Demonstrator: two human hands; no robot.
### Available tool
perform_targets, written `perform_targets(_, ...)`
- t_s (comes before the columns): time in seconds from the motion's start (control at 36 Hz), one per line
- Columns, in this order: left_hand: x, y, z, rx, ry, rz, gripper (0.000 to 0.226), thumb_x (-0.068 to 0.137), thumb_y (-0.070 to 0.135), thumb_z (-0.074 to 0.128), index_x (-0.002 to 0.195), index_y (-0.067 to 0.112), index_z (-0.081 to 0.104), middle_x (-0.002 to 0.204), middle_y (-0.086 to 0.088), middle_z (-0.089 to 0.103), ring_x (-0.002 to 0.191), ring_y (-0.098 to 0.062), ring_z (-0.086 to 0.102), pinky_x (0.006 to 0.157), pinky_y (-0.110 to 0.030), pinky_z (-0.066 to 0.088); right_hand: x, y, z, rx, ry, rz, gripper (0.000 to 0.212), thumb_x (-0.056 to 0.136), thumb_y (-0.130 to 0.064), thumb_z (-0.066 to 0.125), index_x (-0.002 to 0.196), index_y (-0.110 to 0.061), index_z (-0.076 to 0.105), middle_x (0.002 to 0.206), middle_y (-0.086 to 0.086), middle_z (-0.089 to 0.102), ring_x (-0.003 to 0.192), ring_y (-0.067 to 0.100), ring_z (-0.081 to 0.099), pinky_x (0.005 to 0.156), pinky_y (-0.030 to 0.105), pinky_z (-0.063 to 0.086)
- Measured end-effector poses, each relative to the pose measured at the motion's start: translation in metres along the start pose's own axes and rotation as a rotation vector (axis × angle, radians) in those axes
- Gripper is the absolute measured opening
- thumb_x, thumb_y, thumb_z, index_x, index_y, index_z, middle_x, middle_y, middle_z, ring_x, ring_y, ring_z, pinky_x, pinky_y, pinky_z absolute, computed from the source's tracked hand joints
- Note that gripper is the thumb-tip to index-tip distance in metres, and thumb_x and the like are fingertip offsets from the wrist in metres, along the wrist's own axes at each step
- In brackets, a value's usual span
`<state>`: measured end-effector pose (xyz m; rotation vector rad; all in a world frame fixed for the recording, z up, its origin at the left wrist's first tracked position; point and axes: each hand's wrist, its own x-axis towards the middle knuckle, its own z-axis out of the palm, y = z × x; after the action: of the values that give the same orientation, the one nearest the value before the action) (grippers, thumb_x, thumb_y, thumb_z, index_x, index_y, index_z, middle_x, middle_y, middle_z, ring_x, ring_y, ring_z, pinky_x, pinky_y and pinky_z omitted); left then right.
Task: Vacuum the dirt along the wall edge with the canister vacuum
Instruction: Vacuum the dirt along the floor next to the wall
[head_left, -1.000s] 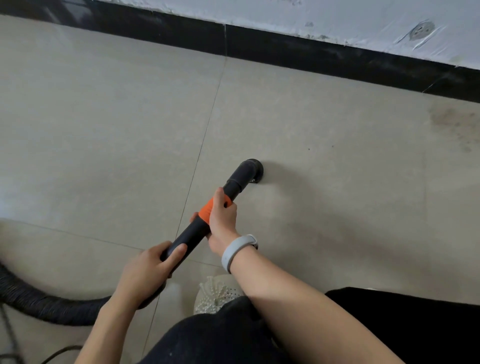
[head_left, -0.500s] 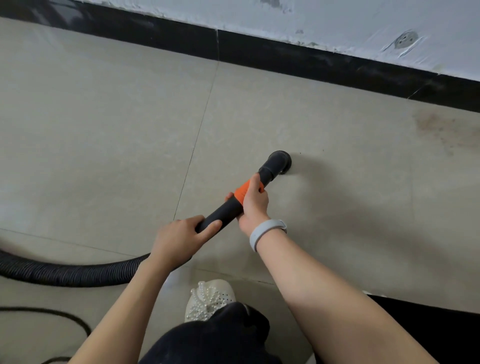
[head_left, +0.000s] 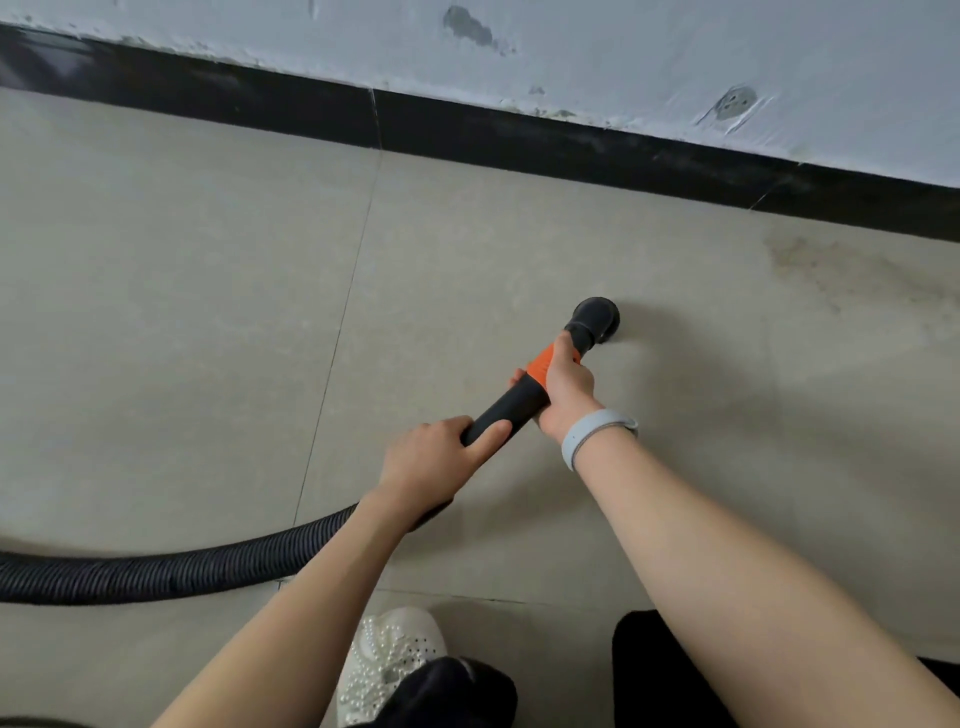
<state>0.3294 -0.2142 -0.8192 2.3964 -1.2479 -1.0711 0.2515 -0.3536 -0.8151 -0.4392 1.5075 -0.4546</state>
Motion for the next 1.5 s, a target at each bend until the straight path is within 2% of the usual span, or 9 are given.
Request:
perform_targets(0.17,0.022,0.022,0.011,0.058,-0.061,0.067,0.057,0.087,0.075,0.028,0.068,0.024,0.046,0.068,0.005,0.063,0.074,-0.02,0.061,0.056,-0.029,0.036,0.011,-0.016,-0.026,0.049,0.088,-0.02,0.046,0.096,-0.048,0.049,0.117,-0.007,0.046,0.087,0.012,0.059,0.064,0.021,0.063,0.054,0.032,0.053)
perform_targets(0.39,0.003,0.004,0.024,0.102,-0.047,0.117,0.056,0.086,0.076,0.027,0.065,0.026,0.039,0.06,0.009,0.048,0.06,-0.017,0.048,0.051,-0.029,0.03,-0.001,0.014,-0.037,0.12,0.114,-0.053,0.038,0.098,-0.043,0.048,0.108,-0.007,0.049,0.082,0.01,0.056,0.06,0.021,0.06,0.052,0.029,0.052)
perform_targets(0.5,-0.013,-0.025,0.014,0.072,-0.012,0.077,0.054,0.087,0.073,0.032,0.064,0.025,0.039,0.059,0.008,0.047,0.064,-0.021,0.05,0.054,-0.031,0.031,-0.014,0.035,-0.013,0.132,0.083,-0.063,0.033,0.099,-0.041,0.047,0.097,-0.008,0.047,0.073,0.008,0.051,0.053,0.021,0.056,0.049,0.028,0.052)
perform_targets(0.69,-0.055,-0.091,-0.01,0.017,0.061,-0.069,0.051,0.09,0.064,0.045,0.06,0.022,0.039,0.052,0.005,0.044,0.054,-0.016,0.044,0.05,-0.031,0.027,-0.044,0.092,0.036,0.087,-0.05,-0.004,0.032,0.099,-0.042,0.048,0.095,-0.01,0.047,0.071,0.008,0.049,0.057,0.022,0.057,0.06,0.033,0.055)
perform_targets(0.78,-0.069,-0.113,-0.019,-0.003,0.074,-0.117,0.049,0.09,0.061,0.045,0.061,0.021,0.041,0.054,0.002,0.052,0.053,-0.018,0.048,0.052,-0.033,0.032,-0.055,0.11,0.056,0.077,-0.097,0.005,0.032,0.099,-0.04,0.049,0.086,-0.011,0.045,0.069,0.008,0.046,0.056,0.022,0.055,0.06,0.034,0.056)
perform_targets(0.92,-0.068,-0.122,-0.035,-0.027,0.115,-0.15,0.059,0.089,0.065,0.04,0.073,0.01,0.056,0.065,-0.006,0.066,0.063,-0.023,0.062,0.065,-0.039,0.049,-0.059,0.102,0.08,0.027,-0.144,0.05,0.034,0.099,-0.041,0.049,0.11,-0.009,0.044,0.089,0.013,0.049,0.062,0.024,0.056,0.056,0.032,0.054)
perform_targets(1.17,-0.023,-0.067,-0.059,0.089,0.021,-0.071,0.062,0.09,0.07,0.033,0.08,0.016,0.061,0.073,-0.002,0.068,0.074,-0.022,0.065,0.073,-0.036,0.053,-0.038,0.041,0.063,0.083,-0.134,0.088,0.041,0.098,-0.047,0.049,0.11,-0.008,0.044,0.091,0.013,0.055,0.066,0.023,0.06,0.058,0.034,0.055)
perform_targets(1.31,0.007,-0.019,-0.045,0.16,-0.026,-0.038,0.062,0.089,0.073,0.029,0.081,0.02,0.061,0.069,0.006,0.067,0.071,-0.015,0.063,0.058,-0.027,0.041,-0.015,0.004,0.028,0.12,-0.109,0.066,0.046,0.098,-0.048,0.049,0.117,-0.007,0.044,0.096,0.014,0.057,0.065,0.024,0.062,0.06,0.036,0.056)
perform_targets(1.5,0.046,0.072,-0.002,0.193,-0.095,-0.019,0.06,0.087,0.075,0.027,0.077,0.023,0.057,0.066,0.006,0.067,0.072,-0.015,0.063,0.061,-0.027,0.042,0.022,-0.059,-0.054,0.139,-0.095,0.072,0.047,0.098,-0.05,0.047,0.122,-0.01,0.04,0.096,0.016,0.059,0.072,0.025,0.065,0.069,0.038,0.057)
